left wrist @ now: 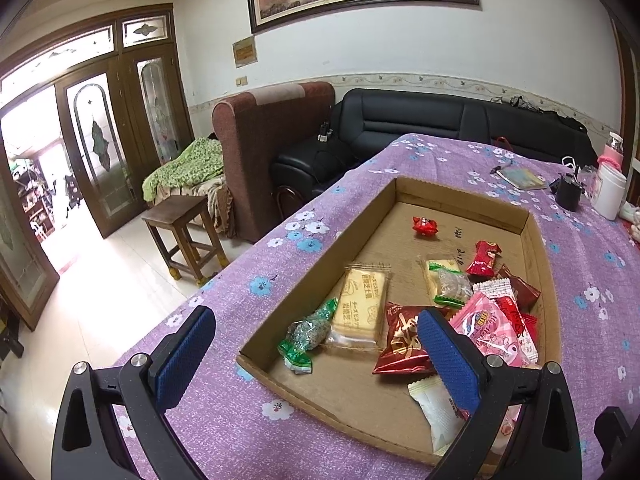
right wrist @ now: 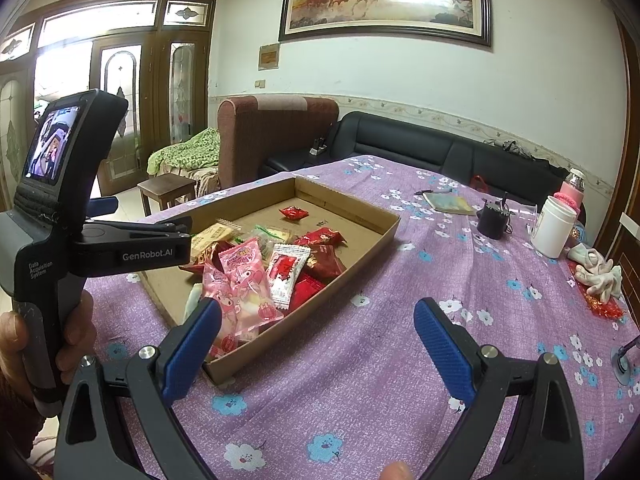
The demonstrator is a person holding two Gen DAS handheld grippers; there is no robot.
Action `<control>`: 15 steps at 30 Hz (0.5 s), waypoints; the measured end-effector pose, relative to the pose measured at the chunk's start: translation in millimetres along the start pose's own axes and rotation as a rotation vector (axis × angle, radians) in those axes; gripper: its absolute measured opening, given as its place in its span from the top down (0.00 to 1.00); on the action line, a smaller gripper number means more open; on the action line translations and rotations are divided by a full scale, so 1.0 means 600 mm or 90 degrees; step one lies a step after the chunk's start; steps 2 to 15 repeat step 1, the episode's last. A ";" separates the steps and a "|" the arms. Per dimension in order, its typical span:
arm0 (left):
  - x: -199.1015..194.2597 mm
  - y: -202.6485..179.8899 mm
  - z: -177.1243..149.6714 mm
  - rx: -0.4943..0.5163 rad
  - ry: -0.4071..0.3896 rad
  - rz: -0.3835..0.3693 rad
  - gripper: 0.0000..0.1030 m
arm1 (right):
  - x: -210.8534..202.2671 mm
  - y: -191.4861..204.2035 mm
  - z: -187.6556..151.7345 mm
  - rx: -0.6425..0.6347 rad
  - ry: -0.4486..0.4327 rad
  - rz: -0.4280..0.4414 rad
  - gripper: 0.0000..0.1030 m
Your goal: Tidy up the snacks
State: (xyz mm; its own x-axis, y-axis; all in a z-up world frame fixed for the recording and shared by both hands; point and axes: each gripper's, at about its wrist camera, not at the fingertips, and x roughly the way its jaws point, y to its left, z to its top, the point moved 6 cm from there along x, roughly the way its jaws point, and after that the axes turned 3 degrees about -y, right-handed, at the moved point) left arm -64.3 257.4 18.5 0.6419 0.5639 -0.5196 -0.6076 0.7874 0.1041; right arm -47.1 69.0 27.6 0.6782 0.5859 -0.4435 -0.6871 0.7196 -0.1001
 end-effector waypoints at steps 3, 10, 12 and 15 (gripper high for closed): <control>0.000 -0.001 0.000 0.001 0.000 0.001 0.01 | 0.000 0.000 0.000 0.000 -0.001 0.000 0.06; 0.000 -0.001 0.000 0.001 0.000 0.001 0.01 | 0.000 0.000 0.000 0.000 -0.001 0.000 0.06; 0.000 -0.001 0.000 0.001 0.000 0.001 0.01 | 0.000 0.000 0.000 0.000 -0.001 0.000 0.06; 0.000 -0.001 0.000 0.001 0.000 0.001 0.01 | 0.000 0.000 0.000 0.000 -0.001 0.000 0.06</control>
